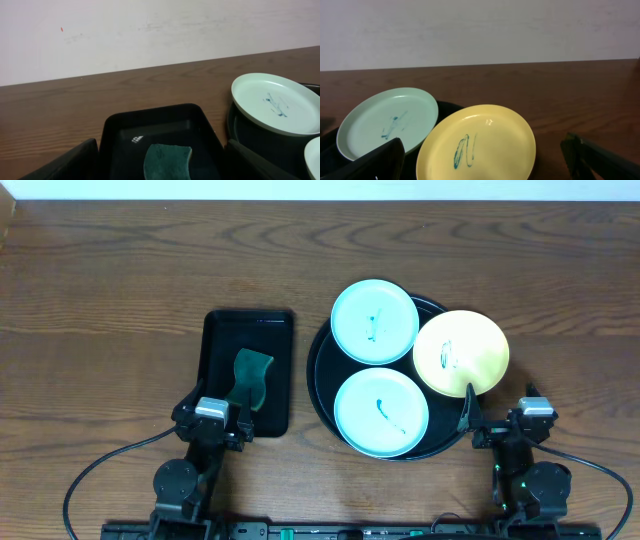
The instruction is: Clean dirty plates on tray and stack at the side
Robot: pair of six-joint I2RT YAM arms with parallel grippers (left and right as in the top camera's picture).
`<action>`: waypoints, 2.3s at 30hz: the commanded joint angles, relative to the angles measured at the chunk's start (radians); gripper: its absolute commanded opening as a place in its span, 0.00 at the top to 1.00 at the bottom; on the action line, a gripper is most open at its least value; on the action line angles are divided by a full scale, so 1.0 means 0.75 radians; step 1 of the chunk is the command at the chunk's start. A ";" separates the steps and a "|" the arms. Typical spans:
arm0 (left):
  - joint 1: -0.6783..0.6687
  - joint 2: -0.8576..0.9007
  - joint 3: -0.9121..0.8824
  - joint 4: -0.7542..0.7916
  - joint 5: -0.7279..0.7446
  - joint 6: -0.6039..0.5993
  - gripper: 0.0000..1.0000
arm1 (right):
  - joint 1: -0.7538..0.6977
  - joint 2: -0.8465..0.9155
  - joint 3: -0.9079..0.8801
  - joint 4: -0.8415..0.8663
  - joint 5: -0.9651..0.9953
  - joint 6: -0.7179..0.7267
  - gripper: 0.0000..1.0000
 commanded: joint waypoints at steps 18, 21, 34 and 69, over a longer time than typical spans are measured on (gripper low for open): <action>0.007 -0.008 -0.011 -0.048 0.019 -0.074 0.20 | -0.030 0.005 -0.002 0.010 -0.001 -0.007 0.01; 0.007 -0.008 -0.011 -0.046 0.019 -0.074 0.20 | -0.030 0.005 -0.002 0.010 -0.002 -0.006 0.01; 0.007 -0.008 -0.011 -0.039 0.019 -0.074 0.20 | -0.030 0.005 -0.002 0.010 -0.002 -0.006 0.01; 0.007 0.360 0.344 -0.426 0.015 -0.199 0.20 | -0.030 0.452 0.308 -0.260 -0.008 0.075 0.01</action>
